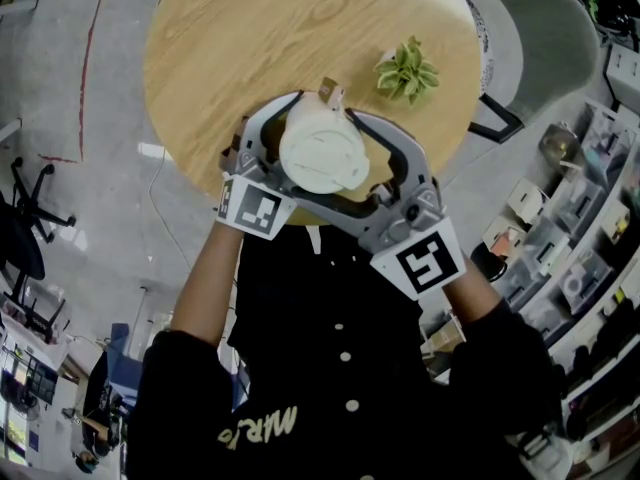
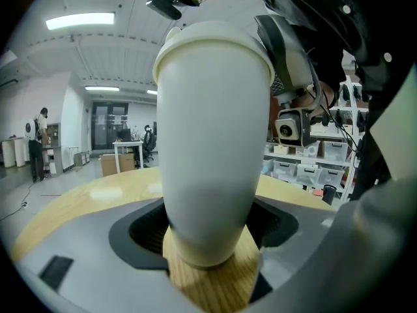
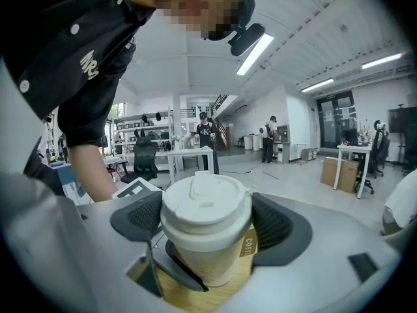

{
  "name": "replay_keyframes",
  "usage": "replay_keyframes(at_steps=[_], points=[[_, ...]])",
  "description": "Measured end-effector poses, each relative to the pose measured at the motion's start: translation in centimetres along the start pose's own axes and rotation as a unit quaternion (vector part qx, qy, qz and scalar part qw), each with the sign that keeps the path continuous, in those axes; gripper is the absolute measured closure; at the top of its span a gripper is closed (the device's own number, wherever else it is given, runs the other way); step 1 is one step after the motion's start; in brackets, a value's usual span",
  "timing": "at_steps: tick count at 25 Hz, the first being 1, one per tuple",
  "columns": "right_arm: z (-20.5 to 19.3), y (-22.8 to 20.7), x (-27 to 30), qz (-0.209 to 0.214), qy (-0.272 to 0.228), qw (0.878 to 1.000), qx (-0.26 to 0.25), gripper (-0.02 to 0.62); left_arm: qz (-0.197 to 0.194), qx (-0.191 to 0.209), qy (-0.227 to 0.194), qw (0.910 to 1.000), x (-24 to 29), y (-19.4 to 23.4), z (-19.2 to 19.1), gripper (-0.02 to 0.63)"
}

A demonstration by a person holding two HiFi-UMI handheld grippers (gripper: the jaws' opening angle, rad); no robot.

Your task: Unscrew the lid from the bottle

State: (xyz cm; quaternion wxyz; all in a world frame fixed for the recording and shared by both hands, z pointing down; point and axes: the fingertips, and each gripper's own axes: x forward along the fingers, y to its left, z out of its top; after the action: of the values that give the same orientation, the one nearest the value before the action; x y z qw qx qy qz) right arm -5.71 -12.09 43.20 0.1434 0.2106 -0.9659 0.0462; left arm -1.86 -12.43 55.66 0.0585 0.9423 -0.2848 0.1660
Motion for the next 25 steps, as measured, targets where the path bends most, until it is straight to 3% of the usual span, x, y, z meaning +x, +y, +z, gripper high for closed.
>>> replay_keyframes(at_steps=[4,6,8,10,12,16,20,23,25], points=[[-0.1,0.6,-0.2,0.056,0.011,0.998,-0.03,0.161,-0.031,0.026,0.006,0.9992,0.1,-0.5,-0.1,0.245],[-0.1,1.6,-0.5,0.126,0.02,0.989,-0.073,0.161,-0.067,0.052,0.009,0.9963,-0.1,-1.1,-0.1,0.245],[-0.3,2.5,-0.9,0.209,0.029,0.972,-0.105,0.161,-0.112,0.073,0.01,0.9909,-0.2,-1.7,-0.2,0.245],[-0.5,2.4,-0.9,0.26,0.038,0.96,-0.099,0.161,-0.146,0.067,0.012,0.9868,-0.3,-2.1,-0.3,0.245],[-0.4,1.7,-0.7,0.269,0.043,0.959,-0.079,0.161,-0.16,0.05,0.013,0.9858,-0.2,-2.0,-0.2,0.245],[-1.1,0.9,-1.5,0.21,0.059,0.975,-0.04,0.118,-0.154,0.05,0.01,0.9867,-0.2,-2.2,-0.1,0.245],[-0.4,0.1,-2.4,0.067,0.028,0.997,-0.003,0.117,-0.147,0.049,0.006,0.9879,-0.2,-2.2,-0.1,0.245],[0.8,0.0,-1.8,-0.032,-0.005,0.999,0.008,0.117,-0.141,0.047,0.003,0.9888,-0.3,-2.1,0.0,0.245],[0.8,0.5,-1.2,-0.053,-0.007,0.999,-0.003,0.126,-0.141,0.048,0.002,0.9889,-0.4,-2.1,0.1,0.245]])
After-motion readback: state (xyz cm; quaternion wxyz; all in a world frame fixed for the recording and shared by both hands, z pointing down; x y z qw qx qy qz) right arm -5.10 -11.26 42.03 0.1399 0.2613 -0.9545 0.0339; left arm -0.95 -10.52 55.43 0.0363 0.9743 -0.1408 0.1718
